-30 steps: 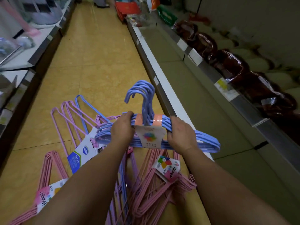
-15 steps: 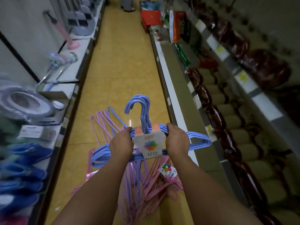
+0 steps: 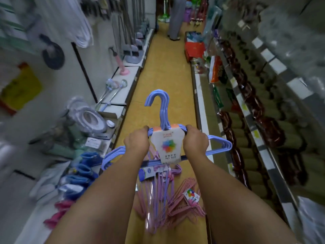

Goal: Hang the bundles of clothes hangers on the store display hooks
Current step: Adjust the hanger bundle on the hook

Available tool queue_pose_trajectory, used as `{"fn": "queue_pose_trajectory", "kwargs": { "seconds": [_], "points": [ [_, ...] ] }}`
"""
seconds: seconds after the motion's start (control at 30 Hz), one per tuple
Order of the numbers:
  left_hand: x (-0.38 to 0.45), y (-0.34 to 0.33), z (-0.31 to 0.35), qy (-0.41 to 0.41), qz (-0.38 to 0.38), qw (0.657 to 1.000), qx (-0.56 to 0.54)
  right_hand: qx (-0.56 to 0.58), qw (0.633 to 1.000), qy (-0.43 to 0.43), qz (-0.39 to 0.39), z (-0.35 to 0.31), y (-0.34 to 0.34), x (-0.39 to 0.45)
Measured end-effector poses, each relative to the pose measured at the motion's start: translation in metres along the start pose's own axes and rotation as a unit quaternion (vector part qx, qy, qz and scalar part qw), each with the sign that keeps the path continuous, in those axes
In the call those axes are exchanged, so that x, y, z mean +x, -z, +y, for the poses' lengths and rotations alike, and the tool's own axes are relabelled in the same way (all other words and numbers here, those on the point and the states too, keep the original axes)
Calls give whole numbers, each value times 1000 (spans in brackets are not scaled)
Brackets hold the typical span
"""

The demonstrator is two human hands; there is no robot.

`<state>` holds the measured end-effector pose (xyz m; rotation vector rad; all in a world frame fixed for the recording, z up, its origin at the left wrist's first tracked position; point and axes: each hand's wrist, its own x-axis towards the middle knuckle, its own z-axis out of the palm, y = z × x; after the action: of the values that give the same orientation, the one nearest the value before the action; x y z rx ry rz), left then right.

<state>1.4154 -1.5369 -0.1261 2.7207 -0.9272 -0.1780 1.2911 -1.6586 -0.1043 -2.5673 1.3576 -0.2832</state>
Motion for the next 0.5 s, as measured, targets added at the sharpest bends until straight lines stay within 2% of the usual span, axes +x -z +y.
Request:
{"fn": "queue_pose_trajectory", "kwargs": {
  "seconds": [0.17,0.33,0.5],
  "points": [
    [-22,57,-24,39,44,998,4,30,998,58,8,-41,23,-5],
    [-67,101,-51,134,84,987,-13,42,988,151,9,-85,39,-20],
    [-122,141,-76,208,160,965,10,107,960,253,52,-134,57,-47]
  ]
}}
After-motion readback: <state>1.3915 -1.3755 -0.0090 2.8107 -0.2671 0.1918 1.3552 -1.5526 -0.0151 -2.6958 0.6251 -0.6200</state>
